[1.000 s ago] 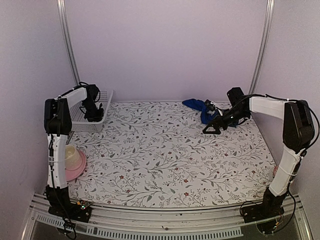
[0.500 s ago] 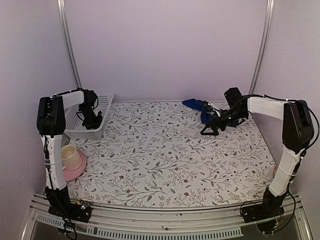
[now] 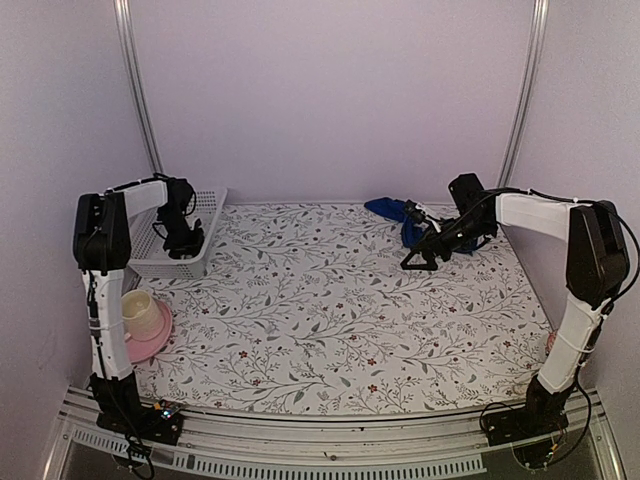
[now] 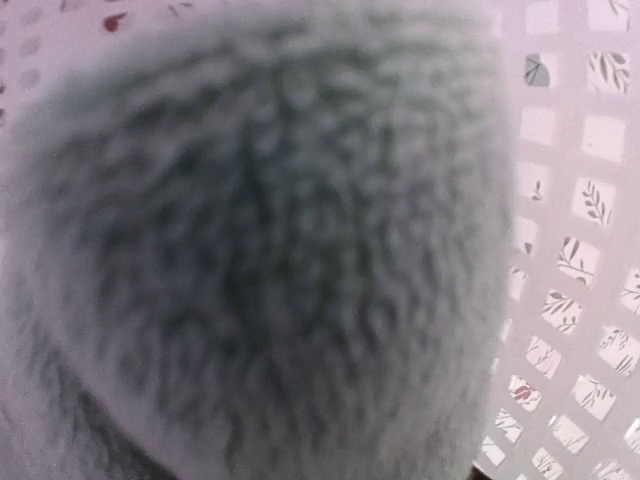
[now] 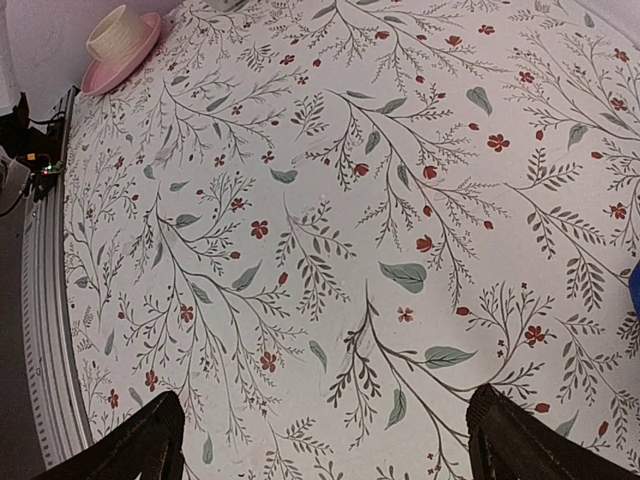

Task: Roll the towels
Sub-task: Place the towel in the storage box.

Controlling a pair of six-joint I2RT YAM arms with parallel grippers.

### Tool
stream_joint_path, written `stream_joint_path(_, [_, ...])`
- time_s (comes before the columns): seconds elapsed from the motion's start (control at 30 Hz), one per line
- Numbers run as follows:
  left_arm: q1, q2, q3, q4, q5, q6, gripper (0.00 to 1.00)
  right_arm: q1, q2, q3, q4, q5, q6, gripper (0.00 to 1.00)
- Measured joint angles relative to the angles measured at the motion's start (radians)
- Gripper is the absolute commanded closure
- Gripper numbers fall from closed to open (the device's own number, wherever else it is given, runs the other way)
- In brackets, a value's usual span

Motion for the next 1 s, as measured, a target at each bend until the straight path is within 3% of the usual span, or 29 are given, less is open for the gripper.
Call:
stream_joint_path(0.43, [0.004, -0.078, 0.003, 0.000, -0.074, -0.005, 0.46, 0.001, -0.004, 0.000, -0.001, 0.000, -0.007, 0.01])
stream_joint_path(0.77, [0.004, -0.080, -0.074, 0.051, -0.018, -0.008, 0.47, 0.001, -0.011, 0.000, -0.001, 0.000, -0.008, 0.01])
stream_joint_path(1.0, [0.004, -0.080, -0.079, 0.074, 0.004, -0.008, 0.34, 0.001, -0.025, 0.000, -0.001, 0.000, -0.008, 0.01])
